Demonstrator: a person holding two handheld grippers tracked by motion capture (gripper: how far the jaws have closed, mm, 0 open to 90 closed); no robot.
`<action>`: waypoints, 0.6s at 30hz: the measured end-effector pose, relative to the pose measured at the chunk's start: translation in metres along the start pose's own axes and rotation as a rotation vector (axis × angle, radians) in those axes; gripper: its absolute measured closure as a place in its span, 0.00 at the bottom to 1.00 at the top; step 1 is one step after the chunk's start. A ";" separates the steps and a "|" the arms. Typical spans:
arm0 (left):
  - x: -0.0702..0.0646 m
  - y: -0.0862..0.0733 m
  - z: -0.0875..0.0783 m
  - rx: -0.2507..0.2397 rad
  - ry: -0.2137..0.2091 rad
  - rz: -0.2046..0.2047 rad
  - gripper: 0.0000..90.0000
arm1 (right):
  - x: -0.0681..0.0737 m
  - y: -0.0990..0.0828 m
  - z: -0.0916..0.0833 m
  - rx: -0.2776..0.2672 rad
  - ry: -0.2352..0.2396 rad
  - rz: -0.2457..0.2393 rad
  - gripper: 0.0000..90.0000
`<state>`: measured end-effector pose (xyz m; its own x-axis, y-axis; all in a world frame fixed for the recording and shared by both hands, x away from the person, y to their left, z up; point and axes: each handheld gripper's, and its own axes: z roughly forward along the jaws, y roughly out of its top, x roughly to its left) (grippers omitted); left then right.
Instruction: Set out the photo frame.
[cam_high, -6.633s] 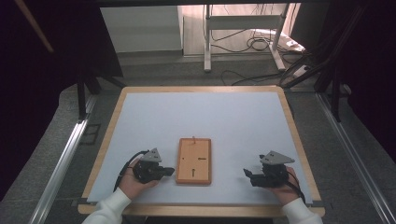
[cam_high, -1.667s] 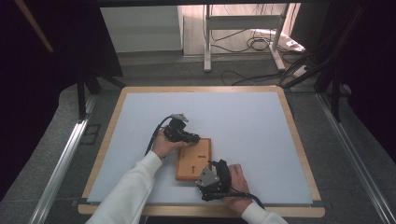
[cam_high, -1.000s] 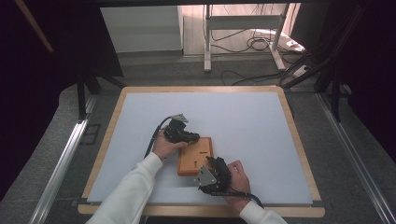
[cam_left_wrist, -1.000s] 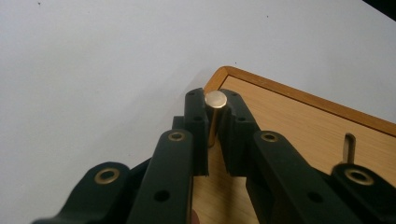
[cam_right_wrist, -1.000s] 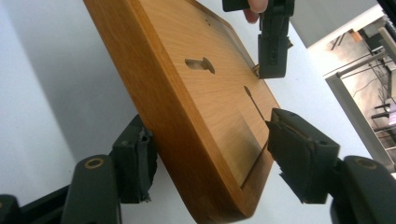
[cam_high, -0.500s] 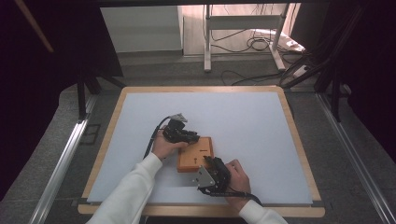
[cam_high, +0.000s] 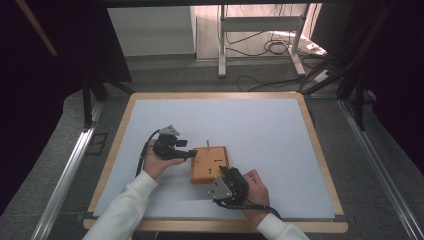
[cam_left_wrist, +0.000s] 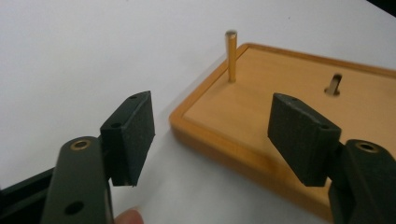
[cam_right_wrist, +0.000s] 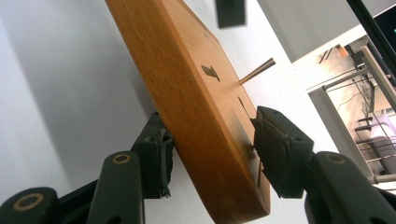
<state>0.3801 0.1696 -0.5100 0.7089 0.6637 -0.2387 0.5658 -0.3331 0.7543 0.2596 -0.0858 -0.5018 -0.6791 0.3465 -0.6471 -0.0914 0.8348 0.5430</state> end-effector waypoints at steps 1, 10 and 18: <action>0.000 -0.004 -0.003 0.002 0.003 -0.004 0.34 | 0.000 0.000 0.000 0.002 0.001 -0.003 0.54; -0.006 -0.027 -0.027 0.000 0.059 0.031 0.34 | -0.002 0.000 0.000 -0.001 0.004 0.011 0.54; -0.007 -0.053 -0.038 0.034 0.106 0.062 0.33 | -0.006 0.000 0.000 -0.005 0.012 0.003 0.55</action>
<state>0.3289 0.2079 -0.5245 0.6952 0.7079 -0.1248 0.5378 -0.3971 0.7437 0.2634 -0.0875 -0.4978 -0.6878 0.3443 -0.6390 -0.0925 0.8316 0.5476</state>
